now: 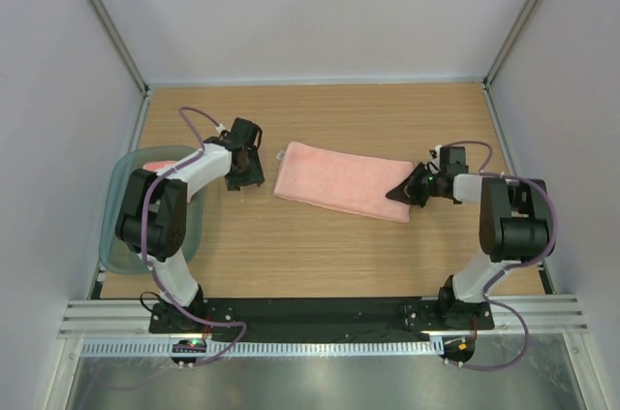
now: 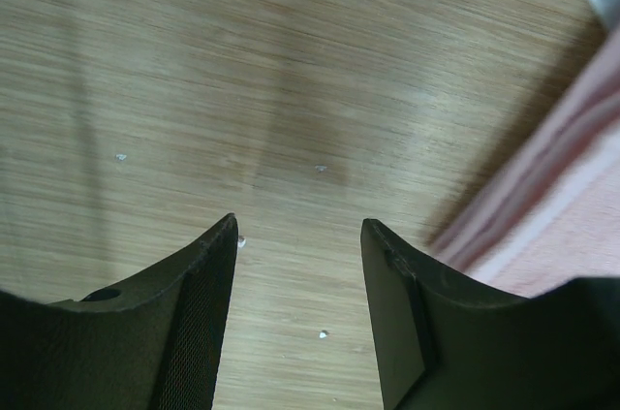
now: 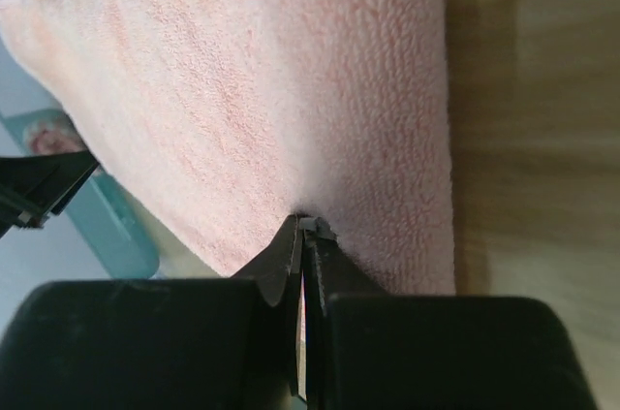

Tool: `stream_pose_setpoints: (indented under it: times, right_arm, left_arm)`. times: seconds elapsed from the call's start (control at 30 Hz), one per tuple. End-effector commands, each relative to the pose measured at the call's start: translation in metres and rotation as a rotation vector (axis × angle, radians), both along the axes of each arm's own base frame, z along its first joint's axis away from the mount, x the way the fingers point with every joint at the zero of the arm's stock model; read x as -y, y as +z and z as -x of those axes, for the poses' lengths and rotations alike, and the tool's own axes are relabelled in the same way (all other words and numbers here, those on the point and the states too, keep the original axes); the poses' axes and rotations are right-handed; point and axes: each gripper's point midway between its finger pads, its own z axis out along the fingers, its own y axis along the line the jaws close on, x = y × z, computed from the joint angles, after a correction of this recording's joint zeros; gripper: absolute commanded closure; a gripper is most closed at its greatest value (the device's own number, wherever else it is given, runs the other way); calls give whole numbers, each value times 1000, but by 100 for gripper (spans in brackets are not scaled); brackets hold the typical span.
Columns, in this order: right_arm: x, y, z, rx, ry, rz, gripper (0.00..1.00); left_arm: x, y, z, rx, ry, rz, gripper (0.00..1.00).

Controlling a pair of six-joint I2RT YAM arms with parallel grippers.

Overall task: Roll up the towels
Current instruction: Fold the towel

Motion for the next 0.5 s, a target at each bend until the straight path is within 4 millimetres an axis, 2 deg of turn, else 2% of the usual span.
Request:
stream_pose_setpoints:
  times: [0.0, 0.1, 0.17, 0.2, 0.23, 0.27, 0.3, 0.33, 0.37, 0.4, 0.47]
  right_arm:
    - [36, -12, 27, -69, -74, 199, 99]
    - [32, 12, 28, -16, -68, 182, 98]
    - [30, 35, 25, 28, -58, 176, 89]
    - [29, 43, 26, 45, -40, 181, 81]
    - [29, 56, 22, 74, -35, 188, 76]
    - [27, 66, 28, 82, -21, 194, 72]
    - [27, 75, 29, 104, -8, 201, 62]
    - [26, 84, 32, 106, 0, 203, 57]
    - [25, 94, 33, 133, 3, 205, 53]
    - [25, 98, 35, 146, 12, 209, 47]
    - [27, 105, 41, 141, 16, 224, 43]
  left_arm:
    - [4, 15, -13, 41, -5, 4, 45]
    - [4, 16, -13, 41, -5, 5, 45]
    - [5, 17, -12, 43, -4, 6, 45]
    - [4, 18, -11, 47, -3, -1, 46]
    - [7, 27, -12, 72, -12, -9, 45]
    - [6, 32, -12, 90, -16, -40, 45]
    - [17, 37, -9, 106, -48, -54, 44]
    - [22, 43, -9, 120, -61, -58, 43]
    - [27, 50, -9, 136, -74, -57, 42]
    - [36, 53, -6, 140, -94, -50, 36]
    - [44, 51, -4, 131, -96, -19, 29]
